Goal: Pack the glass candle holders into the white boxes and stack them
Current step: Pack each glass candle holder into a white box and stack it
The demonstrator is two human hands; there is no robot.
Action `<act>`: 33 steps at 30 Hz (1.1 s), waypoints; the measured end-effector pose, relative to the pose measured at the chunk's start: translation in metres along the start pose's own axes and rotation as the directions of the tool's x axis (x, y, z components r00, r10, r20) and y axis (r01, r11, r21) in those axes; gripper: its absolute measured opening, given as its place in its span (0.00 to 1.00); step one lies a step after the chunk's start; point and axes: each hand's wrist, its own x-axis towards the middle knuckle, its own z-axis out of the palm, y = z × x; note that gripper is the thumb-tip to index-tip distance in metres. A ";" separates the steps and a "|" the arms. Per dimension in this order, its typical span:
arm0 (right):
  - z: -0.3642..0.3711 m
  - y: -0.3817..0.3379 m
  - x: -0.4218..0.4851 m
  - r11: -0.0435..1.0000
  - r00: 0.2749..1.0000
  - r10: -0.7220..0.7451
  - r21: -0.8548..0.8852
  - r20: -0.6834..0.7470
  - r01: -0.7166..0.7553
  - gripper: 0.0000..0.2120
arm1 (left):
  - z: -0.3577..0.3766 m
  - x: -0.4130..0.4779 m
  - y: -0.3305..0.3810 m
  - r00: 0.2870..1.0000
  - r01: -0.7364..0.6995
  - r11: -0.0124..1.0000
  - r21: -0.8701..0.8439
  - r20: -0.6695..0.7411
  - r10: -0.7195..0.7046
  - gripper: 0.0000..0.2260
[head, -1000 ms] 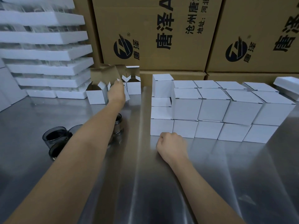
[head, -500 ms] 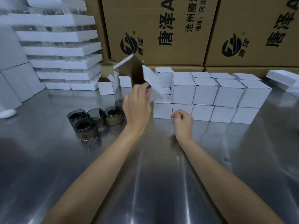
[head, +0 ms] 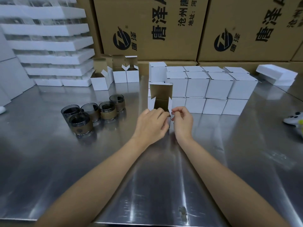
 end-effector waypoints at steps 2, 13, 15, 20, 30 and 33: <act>0.000 0.003 0.003 0.999 0.999 0.042 0.003 -0.002 -0.042 0.12 | 0.001 -0.001 -0.001 1.000 0.021 0.999 -0.027 -0.011 -0.021 0.09; 0.005 0.000 0.003 0.997 1.000 -0.013 0.072 0.013 0.012 0.07 | 0.014 -0.004 -0.019 0.746 0.608 0.639 -0.471 0.064 -0.662 0.15; 0.005 -0.001 0.003 0.995 0.997 -0.004 0.098 0.076 -0.003 0.07 | 0.016 -0.003 -0.024 0.696 0.625 0.540 -0.563 0.088 -0.713 0.12; 0.006 -0.002 0.002 0.995 0.982 0.003 0.100 0.191 -0.022 0.15 | 0.017 -0.002 -0.023 0.637 0.623 0.453 -0.638 0.077 -0.767 0.06; 0.007 0.007 0.006 0.998 0.990 -0.061 -0.026 0.129 0.065 0.17 | 0.027 -0.011 -0.034 0.575 0.723 0.292 -0.626 0.312 -0.756 0.15; 0.006 0.005 0.004 0.963 0.972 -0.197 -0.161 0.130 0.217 0.21 | 0.027 -0.012 -0.036 0.602 0.705 0.296 -0.644 0.323 -0.730 0.12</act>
